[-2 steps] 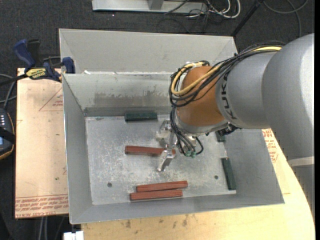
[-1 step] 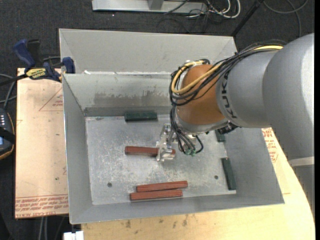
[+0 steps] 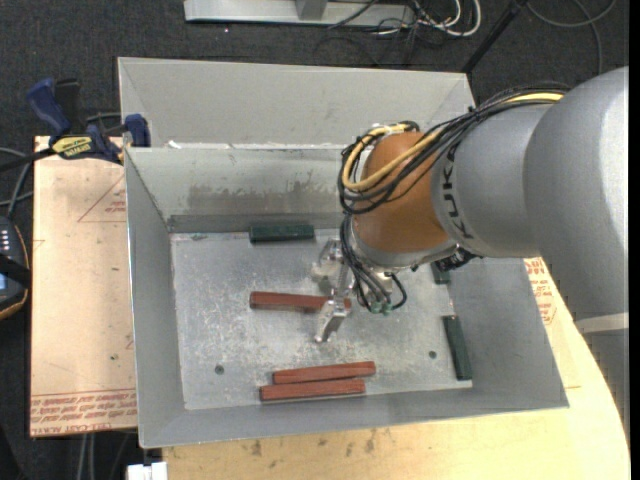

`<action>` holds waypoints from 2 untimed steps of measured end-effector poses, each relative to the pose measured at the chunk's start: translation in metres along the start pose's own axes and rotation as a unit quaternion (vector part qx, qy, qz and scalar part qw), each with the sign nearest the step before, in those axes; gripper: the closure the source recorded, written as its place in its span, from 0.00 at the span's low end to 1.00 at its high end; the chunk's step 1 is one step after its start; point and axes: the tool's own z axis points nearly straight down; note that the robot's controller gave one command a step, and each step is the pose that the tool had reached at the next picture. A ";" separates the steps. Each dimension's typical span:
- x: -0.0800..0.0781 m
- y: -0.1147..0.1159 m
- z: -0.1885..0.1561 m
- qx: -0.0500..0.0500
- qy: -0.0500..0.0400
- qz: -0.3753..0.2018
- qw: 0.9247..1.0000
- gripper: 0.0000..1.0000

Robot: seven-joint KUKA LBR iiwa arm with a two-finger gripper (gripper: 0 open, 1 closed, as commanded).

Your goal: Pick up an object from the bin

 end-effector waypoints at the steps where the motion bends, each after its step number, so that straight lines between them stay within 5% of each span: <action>1: -0.002 0.001 -0.003 -0.001 -0.003 0.000 1.000 1.00; 2: 0.000 0.000 0.000 0.000 0.001 0.000 1.000 0.00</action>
Offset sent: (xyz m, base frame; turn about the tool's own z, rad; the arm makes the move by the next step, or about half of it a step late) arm 0.0000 0.0000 0.0000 0.0000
